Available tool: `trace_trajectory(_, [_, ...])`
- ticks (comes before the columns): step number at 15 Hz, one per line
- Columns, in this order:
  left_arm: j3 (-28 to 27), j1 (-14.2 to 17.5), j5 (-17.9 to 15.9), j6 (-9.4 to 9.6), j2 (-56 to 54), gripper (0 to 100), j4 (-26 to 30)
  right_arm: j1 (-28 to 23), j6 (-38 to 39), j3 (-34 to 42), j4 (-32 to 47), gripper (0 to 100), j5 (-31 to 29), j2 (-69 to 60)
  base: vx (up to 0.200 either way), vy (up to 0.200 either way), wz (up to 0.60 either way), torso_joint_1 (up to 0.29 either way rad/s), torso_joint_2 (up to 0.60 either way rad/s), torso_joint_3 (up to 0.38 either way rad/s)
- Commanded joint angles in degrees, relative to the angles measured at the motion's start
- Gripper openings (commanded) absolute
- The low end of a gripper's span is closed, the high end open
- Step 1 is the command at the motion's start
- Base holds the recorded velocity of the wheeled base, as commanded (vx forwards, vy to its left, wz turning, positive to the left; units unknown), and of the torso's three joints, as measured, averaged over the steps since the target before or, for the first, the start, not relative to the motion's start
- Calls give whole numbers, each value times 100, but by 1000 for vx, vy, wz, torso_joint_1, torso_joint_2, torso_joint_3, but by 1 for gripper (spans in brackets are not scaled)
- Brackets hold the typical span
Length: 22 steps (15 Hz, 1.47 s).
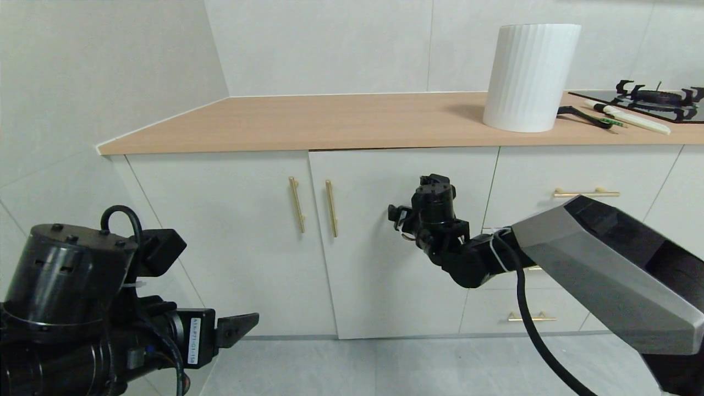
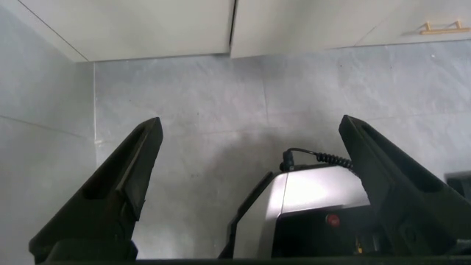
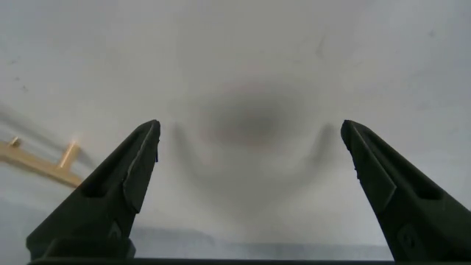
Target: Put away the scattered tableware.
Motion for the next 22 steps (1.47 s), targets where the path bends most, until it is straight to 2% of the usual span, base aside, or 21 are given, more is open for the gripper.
trace_trajectory(1, [0, 1, 2, -2, 6, 100, 0, -7, 3, -356, 19, 100, -170, 256, 0, 0, 0, 0, 0, 0])
trace_trajectory(7, [0, 1, 2, -2, 24, 100, 0, -174, -23, -1252, 248, 100, -742, 783, 0, 0, 0, 0, 0, 0])
trace_trajectory(11, [0, 1, 2, -2, 24, 100, 0, -130, 3, -962, 204, 100, -742, 537, 0, 0, 0, 0, 0, 0])
trace_trajectory(13, [0, 1, 2, -2, 24, 100, 0, 11, 82, 145, 168, 100, -452, -254, 0, 0, 0, 0, 0, 0])
trace_trajectory(15, [0, 1, 2, -2, 15, 100, 0, 63, 126, 1666, 168, 100, 647, -1195, 0, 0, 0, 0, 0, 0])
trace_trajectory(16, [0, 1, 2, -2, 6, 100, 0, 63, 91, 2290, 125, 100, 1420, -1695, 0, 0, 0, 0, 0, 0])
trace_trajectory(17, [0, 1, 2, -2, 6, 100, 0, 55, 65, 2562, 89, 100, 1869, -1968, 0, 0, 0, 0, 0, 0])
trace_trajectory(20, [0, 1, 2, -2, -20, 100, 0, 55, 56, 2738, 89, 100, 1895, -2240, 0, 0, 0, 0, 0, 0])
trace_trajectory(22, [-17, 1, -7, 7, -266, 100, 0, 55, -146, 3441, 89, 100, 1719, -2979, 0, 0, 0, 0, 0, 0])
